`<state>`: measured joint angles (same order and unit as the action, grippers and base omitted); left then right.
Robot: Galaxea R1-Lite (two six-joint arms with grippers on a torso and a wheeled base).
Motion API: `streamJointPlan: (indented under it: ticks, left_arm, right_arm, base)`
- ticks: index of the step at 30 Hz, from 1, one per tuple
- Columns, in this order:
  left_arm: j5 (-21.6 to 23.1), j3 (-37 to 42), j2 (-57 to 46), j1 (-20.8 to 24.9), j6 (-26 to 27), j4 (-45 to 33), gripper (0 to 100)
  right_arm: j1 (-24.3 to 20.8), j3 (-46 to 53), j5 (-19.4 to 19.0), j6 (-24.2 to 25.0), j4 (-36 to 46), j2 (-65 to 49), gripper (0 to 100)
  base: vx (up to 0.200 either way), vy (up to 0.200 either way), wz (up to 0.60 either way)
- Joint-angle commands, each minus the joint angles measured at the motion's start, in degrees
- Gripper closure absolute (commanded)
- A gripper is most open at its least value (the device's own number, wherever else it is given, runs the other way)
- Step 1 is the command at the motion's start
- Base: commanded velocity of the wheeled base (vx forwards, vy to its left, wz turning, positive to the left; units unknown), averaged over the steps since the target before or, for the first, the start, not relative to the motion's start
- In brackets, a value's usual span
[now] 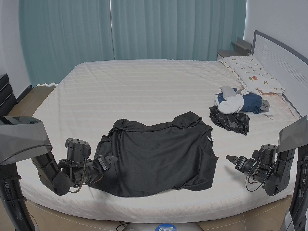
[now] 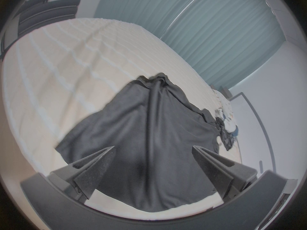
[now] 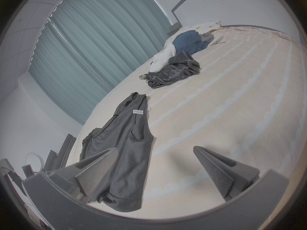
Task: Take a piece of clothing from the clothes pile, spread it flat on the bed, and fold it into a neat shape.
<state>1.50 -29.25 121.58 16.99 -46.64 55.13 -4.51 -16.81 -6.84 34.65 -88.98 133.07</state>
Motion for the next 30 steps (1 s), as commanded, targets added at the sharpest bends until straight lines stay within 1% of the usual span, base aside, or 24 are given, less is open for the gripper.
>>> streamJointPlan:
  ticks: [1,6,8,11,15,17,20,21,23,26,30]
  left_arm:
    - [-0.36,1.82,-0.9,-3.37,1.73,-0.28,0]
    - [-1.06,5.43,1.03,-8.91,7.97,0.16,0]
    - [-1.06,6.57,1.82,-10.23,9.11,0.25,0]
    - [-0.8,8.24,3.4,-10.67,9.11,1.3,0]
    - [-1.15,9.47,7.01,-11.02,9.46,7.01,0]
    - [-1.24,10.17,9.91,-11.37,9.55,11.23,0]
    - [-2.47,10.09,12.37,-11.37,10.78,14.04,0]
    - [-4.31,10.35,13.16,-11.37,11.92,15.54,0]
    - [-5.45,10.96,13.07,-11.37,12.72,15.98,0]
    - [-5.37,11.58,12.72,-11.28,12.63,16.07,0]
    - [-5.28,10.44,13.07,-11.02,12.63,16.07,0]
  right_arm:
    - [-0.68,0.46,-0.1,-0.02,-0.49,0.52,0]
    - [-1.03,0.9,-0.19,0.07,-0.49,1.49,0]
    - [-1.2,0.81,-0.1,0.07,-0.58,2.28,0]
    - [-1.99,0.81,-0.1,0.16,-0.58,2.98,0]
    - [-2.87,0.9,-0.02,0.16,-0.58,3.69,0]
    - [-3.14,0.81,0.34,0.16,-0.58,4.04,0]
    - [-3.05,0.46,0.86,0.16,-0.58,4.04,0]
    - [-2.87,0.38,1.04,0.16,-0.58,3.95,0]
    - [-2.87,0.46,1.04,0.16,-0.58,3.86,0]
    - [-3.05,0.29,1.04,0.07,-0.58,3.95,0]
    - [-3.22,0.11,1.04,0.07,-0.58,3.86,0]
  base:
    - [0.0,0.0,0.0]
    - [0.0,0.0,0.0]
    - [0.0,0.0,0.0]
    - [0.0,0.0,0.0]
    - [0.0,0.0,0.0]
    - [0.0,0.0,0.0]
    - [0.0,0.0,0.0]
    - [0.0,0.0,0.0]
    - [0.0,0.0,0.0]
    - [0.0,0.0,0.0]
    - [0.0,0.0,0.0]
